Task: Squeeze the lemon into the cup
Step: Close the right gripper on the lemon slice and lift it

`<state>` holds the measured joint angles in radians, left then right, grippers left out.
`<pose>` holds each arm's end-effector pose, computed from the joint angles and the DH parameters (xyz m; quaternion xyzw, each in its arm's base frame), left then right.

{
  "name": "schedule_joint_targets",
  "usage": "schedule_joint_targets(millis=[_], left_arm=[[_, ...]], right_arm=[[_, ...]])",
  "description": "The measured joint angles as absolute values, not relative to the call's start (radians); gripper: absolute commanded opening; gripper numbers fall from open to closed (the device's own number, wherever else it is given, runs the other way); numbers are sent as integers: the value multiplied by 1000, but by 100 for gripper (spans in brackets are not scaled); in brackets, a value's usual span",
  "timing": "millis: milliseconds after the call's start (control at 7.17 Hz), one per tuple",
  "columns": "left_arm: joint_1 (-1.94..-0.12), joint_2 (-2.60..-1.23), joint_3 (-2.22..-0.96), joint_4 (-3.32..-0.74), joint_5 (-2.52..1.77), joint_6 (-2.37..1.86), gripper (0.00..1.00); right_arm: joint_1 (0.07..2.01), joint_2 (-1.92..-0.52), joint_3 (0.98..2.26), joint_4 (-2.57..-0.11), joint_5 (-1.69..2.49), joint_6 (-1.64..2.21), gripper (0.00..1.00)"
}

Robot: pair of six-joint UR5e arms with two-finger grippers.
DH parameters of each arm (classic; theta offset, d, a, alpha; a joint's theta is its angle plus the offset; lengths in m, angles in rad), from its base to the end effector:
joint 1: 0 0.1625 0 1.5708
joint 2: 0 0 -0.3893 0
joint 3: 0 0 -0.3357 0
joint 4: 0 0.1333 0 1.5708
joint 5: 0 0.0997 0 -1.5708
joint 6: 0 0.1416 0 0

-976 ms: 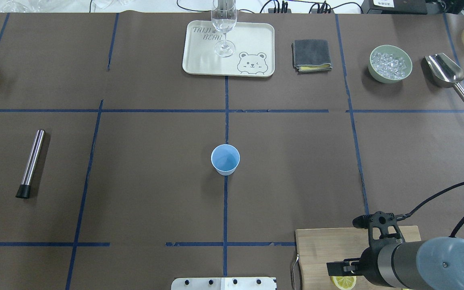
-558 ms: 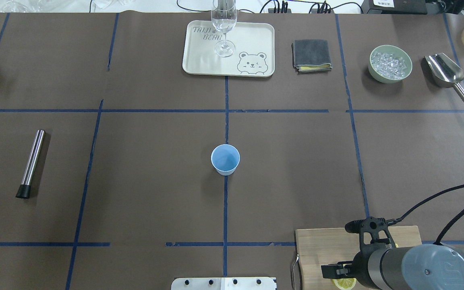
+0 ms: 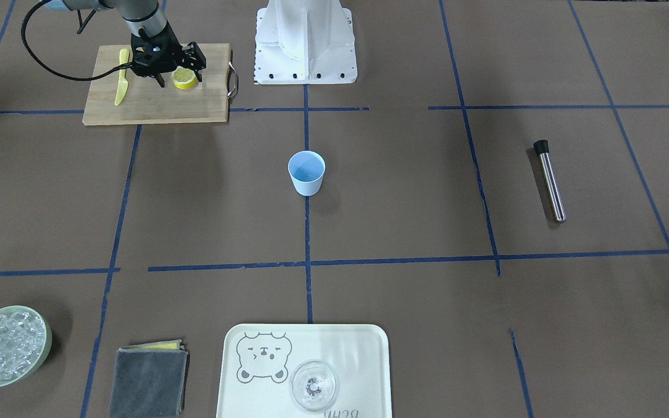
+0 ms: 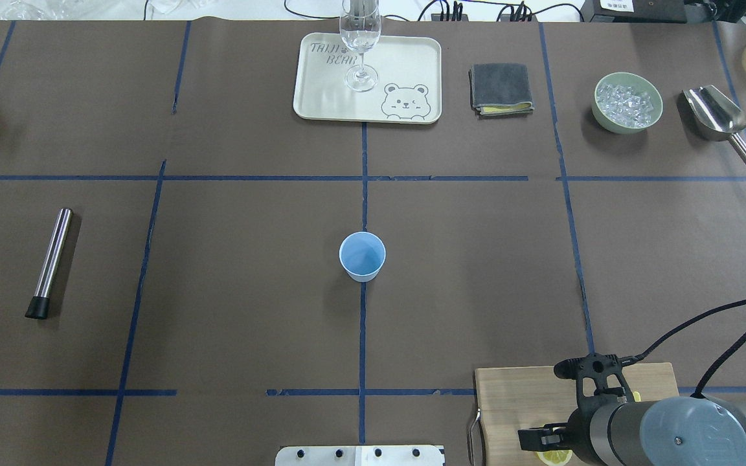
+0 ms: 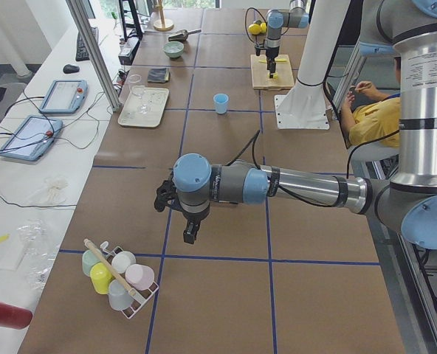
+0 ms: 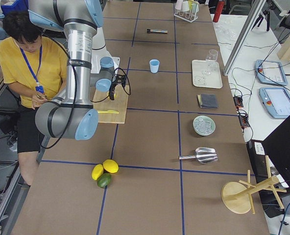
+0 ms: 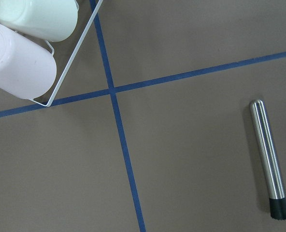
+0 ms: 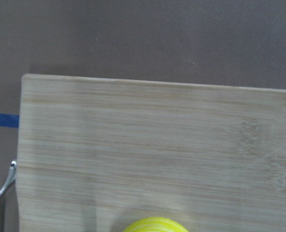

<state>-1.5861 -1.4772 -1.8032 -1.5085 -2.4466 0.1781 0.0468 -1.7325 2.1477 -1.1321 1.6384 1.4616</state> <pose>-0.0307 -0.4020 0.5864 0.0754 0.4184 0.0897 0.9007 -0.4103 -0.1431 0.4290 0.0016 -0.4150 -0.0424 0.9088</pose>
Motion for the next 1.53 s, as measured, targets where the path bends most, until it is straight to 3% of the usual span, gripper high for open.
schedule_joint_targets(millis=[279,558,837,976,1534], left_arm=[[-1586,-1477,-1805,-1508,-2447,178,100],[-1587,-1477,-1806,-1508,-2447,178,100],[-1587,-1476,-1807,-1508,-2447,179,100],[-1588,-1476,-1807,-1508,-2447,179,100],[-1589,-1474,-1814,-1507,-2447,178,100]], right_arm=[[22,-1736,2150,-1132,1637,1504,98],[15,-1740,2153,-1132,1634,1517,85],[20,-1742,2156,-1132,1634,1518,80],[26,-1743,2159,-1132,1634,1518,70],[37,-1749,2167,-1132,1632,1519,59]])
